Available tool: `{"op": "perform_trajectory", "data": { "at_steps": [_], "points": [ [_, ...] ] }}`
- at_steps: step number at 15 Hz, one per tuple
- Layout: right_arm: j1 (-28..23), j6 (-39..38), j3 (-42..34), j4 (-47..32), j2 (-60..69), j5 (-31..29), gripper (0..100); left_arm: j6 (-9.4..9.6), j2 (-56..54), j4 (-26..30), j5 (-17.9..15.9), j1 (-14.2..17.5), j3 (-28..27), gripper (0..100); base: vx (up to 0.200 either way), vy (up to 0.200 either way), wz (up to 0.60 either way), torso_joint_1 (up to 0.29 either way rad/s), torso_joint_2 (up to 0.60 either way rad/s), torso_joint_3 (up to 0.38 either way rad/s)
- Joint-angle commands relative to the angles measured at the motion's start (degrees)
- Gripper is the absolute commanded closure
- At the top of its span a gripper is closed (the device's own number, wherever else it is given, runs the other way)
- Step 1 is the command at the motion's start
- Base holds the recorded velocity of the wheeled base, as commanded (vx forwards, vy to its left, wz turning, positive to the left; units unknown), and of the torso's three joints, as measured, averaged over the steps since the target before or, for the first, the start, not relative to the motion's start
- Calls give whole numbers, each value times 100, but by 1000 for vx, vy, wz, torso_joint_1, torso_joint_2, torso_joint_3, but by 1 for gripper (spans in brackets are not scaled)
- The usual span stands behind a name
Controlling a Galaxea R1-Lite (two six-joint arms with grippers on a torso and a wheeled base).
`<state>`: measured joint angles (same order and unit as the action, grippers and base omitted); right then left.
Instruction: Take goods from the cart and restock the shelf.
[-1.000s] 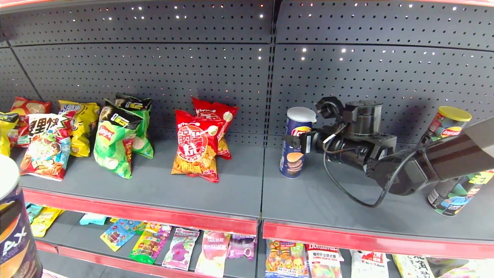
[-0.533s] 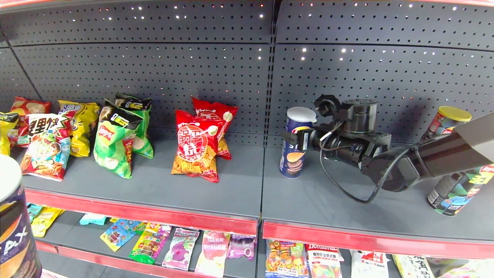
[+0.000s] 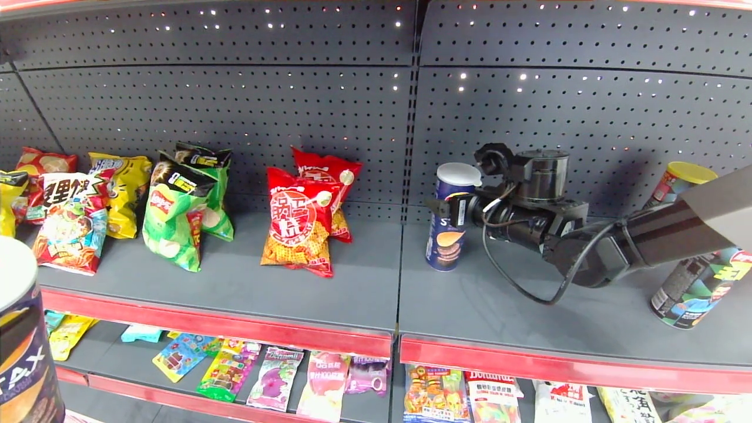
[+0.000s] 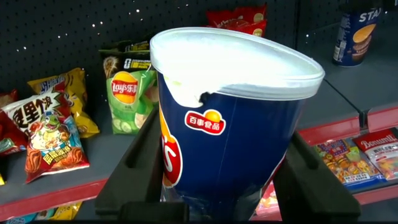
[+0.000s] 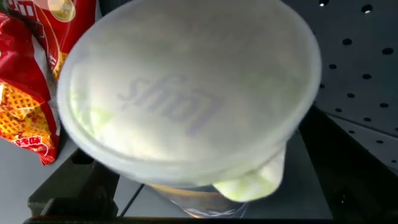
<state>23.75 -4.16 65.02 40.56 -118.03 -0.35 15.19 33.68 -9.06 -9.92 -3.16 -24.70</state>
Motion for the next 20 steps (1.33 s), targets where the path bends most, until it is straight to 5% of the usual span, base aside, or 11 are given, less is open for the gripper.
{"op": "perform_trajectory", "data": {
  "at_steps": [1,9,10,20],
  "points": [
    [-2,-6,1,5,-18,0,0,2,16,0,-1,-1,26,100,0,0,0,0,0,0],
    [-37,20,160,119,-203,27,0,10,33,0,-10,-1,44,100,0,0,0,0,0,0],
    [-46,11,195,137,-273,18,100,10,33,0,-10,-1,44,100,0,0,0,0,0,0],
    [-28,-6,151,137,-62,-44,100,10,-11,-8,-1,-1,158,100,0,0,0,0,0,0]
  ]
}}
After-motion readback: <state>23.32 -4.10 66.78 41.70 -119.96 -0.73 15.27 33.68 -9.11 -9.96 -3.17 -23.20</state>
